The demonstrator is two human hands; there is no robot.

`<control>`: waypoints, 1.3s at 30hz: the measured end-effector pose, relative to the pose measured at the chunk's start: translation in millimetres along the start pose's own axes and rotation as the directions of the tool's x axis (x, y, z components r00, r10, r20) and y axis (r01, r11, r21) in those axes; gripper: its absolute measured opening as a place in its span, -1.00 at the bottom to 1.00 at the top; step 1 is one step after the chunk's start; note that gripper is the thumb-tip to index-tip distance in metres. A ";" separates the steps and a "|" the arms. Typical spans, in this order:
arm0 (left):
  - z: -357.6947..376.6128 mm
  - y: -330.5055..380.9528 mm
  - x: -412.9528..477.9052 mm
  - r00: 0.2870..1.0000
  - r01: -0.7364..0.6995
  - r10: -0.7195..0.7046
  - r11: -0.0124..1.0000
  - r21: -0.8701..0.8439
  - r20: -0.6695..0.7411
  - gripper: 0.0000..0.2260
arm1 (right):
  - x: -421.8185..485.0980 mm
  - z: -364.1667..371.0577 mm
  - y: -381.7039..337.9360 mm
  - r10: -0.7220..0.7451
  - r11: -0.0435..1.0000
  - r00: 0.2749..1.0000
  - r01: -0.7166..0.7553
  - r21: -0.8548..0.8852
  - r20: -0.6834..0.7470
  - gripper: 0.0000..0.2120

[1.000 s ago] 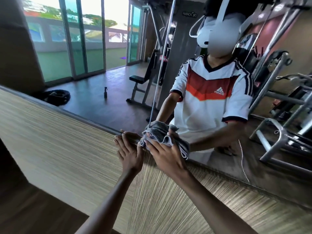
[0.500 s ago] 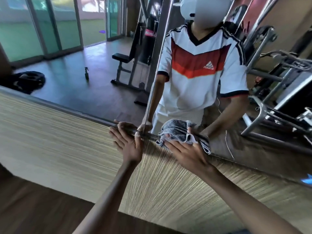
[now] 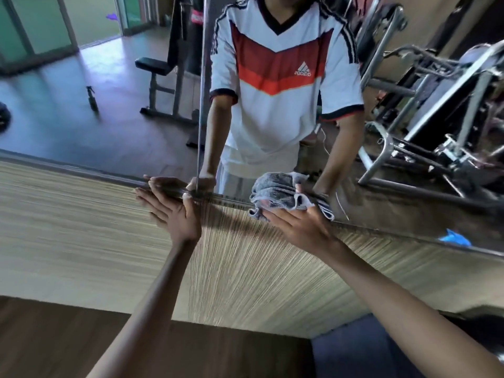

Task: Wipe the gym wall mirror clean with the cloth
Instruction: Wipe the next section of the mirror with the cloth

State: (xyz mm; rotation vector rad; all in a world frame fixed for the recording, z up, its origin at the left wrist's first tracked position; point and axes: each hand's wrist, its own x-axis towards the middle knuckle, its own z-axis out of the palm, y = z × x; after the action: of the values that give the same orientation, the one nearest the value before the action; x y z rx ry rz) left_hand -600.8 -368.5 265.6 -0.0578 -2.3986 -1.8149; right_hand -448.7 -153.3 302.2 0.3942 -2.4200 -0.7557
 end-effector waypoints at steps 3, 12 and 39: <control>-1.3 -1.0 1.9 0.999 0.001 -0.001 1.000 0.003 0.040 -0.23 | -1.4 -2.9 -10.7 0.071 0.997 0.995 -0.072 -0.002 -0.069 -0.60; -5.6 3.9 -4.0 1.000 0.006 -0.006 1.000 -0.006 0.013 -0.17 | 94.2 21.1 -56.1 -0.119 0.991 0.988 0.125 -0.055 0.093 -0.56; 183.8 92.6 -198.3 0.975 0.221 -0.217 0.969 -0.106 0.048 -0.27 | -170.2 -29.4 98.6 0.007 0.999 0.987 0.002 0.055 -0.158 -0.56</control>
State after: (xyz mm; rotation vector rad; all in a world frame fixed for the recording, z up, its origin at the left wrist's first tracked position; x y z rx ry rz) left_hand -409.4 -156.7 279.6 0.1723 -2.4093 -2.0579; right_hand -306.2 -14.6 307.5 0.4550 -2.2954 -0.6336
